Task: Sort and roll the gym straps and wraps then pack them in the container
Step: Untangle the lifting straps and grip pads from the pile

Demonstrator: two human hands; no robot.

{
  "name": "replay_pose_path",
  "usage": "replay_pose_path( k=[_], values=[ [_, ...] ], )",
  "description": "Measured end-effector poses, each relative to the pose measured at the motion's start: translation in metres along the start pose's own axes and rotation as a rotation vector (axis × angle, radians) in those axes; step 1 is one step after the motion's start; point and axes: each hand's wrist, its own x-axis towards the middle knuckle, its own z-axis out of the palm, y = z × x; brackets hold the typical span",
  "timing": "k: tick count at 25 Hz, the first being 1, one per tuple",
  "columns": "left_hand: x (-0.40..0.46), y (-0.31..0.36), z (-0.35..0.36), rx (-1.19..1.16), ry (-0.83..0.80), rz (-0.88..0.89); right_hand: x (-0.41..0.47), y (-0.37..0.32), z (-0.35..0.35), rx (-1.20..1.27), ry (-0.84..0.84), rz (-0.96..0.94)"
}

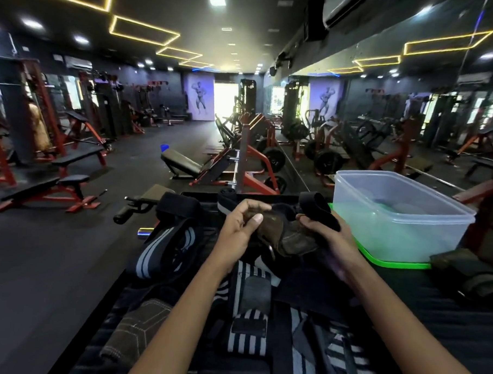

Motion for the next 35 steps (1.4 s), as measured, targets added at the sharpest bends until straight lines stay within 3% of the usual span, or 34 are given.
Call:
replay_pose_path(
  k=[3, 6, 9, 12, 13, 16, 17, 21, 27, 30, 35],
  values=[
    [-0.003, -0.02, 0.002, 0.268, -0.066, -0.222, 0.008, 0.013, -0.006, -0.197, 0.195, -0.157],
    [-0.007, -0.031, 0.006, 0.353, -0.194, -0.345, 0.013, 0.021, -0.012, -0.33, 0.285, -0.217],
    [-0.007, -0.035, 0.007, 0.408, -0.137, -0.256, 0.01, 0.019, -0.01, -0.289, 0.235, -0.199],
    [-0.006, -0.035, 0.005, 0.318, -0.092, -0.197, 0.007, 0.011, -0.009, -0.241, 0.132, -0.131],
    [-0.005, -0.035, 0.004, 0.299, -0.077, -0.189, 0.006, 0.009, -0.01, -0.362, 0.129, -0.157],
    [-0.004, -0.034, 0.006, 0.322, -0.042, -0.153, 0.004, 0.005, -0.019, -1.07, 0.219, -0.4],
    [-0.005, -0.034, 0.008, 0.337, -0.037, -0.14, 0.002, 0.002, -0.019, -1.153, 0.26, -0.441],
    [-0.006, -0.037, 0.012, 0.301, 0.033, -0.139, -0.002, -0.012, -0.016, -1.065, 0.367, -0.419],
    [-0.005, -0.027, 0.013, 0.025, 0.198, -0.123, 0.002, -0.025, -0.01, -0.008, 0.067, -0.188],
    [-0.005, -0.027, 0.018, 0.026, 0.192, -0.092, 0.002, -0.025, -0.004, -0.02, 0.003, -0.127],
    [-0.008, -0.027, 0.018, 0.174, 0.215, -0.054, 0.002, -0.006, 0.008, -0.162, 0.139, -0.203]
  ],
)
